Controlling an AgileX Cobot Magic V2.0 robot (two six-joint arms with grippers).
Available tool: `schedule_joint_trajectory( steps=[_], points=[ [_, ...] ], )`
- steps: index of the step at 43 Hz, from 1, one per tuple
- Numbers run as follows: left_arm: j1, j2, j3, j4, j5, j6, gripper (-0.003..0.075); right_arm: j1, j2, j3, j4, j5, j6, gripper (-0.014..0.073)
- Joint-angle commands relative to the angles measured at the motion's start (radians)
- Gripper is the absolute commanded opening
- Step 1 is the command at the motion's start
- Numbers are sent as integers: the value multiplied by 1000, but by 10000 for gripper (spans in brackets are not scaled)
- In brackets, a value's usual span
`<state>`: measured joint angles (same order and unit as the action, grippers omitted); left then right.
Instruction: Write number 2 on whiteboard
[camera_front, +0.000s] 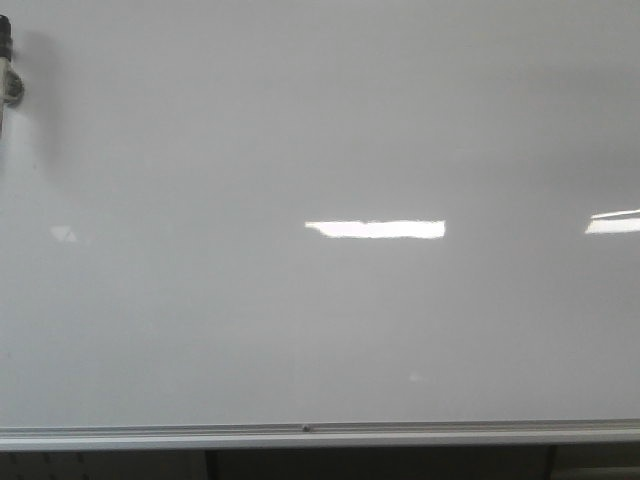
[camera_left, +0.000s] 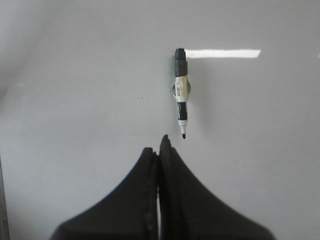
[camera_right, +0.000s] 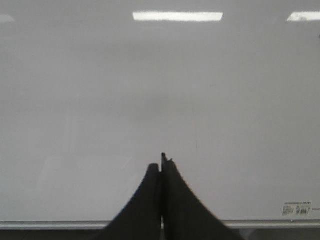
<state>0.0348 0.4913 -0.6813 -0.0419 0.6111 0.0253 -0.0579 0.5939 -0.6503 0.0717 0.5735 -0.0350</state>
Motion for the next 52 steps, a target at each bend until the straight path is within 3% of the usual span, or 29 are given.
schedule_joint_trajectory(
  steps=[1, 6, 11, 13, 16, 21, 24, 34, 52],
  points=[
    [-7, 40, -26, -7, -45, -9, -20, 0, 50, -29, 2, -44, -11, -68],
    [-7, 71, -25, -8, -31, -9, -19, 0, 90, -29, 2, -30, -44, -39],
    [-7, 92, -25, -9, -31, -9, 50, 7, 106, -29, 3, -32, -51, 128],
    [-7, 100, -25, -9, -31, -9, 116, 11, 106, -29, 3, -32, -53, 255],
    [-7, 115, -25, -9, -31, -9, 275, 20, 106, -29, 3, -32, -56, 465],
    [-7, 134, -25, -13, -31, -7, 497, 37, 106, -29, 3, -23, -56, 616],
    [-12, 148, -25, -38, -31, -6, 541, 53, 106, -29, 3, -21, -56, 616],
    [-127, 218, -25, -31, -57, 65, 530, 77, 106, -29, 3, -22, -56, 610],
    [-108, 476, -82, -50, -245, -17, 530, 77, 106, -29, 3, -24, -56, 610]
  ],
)
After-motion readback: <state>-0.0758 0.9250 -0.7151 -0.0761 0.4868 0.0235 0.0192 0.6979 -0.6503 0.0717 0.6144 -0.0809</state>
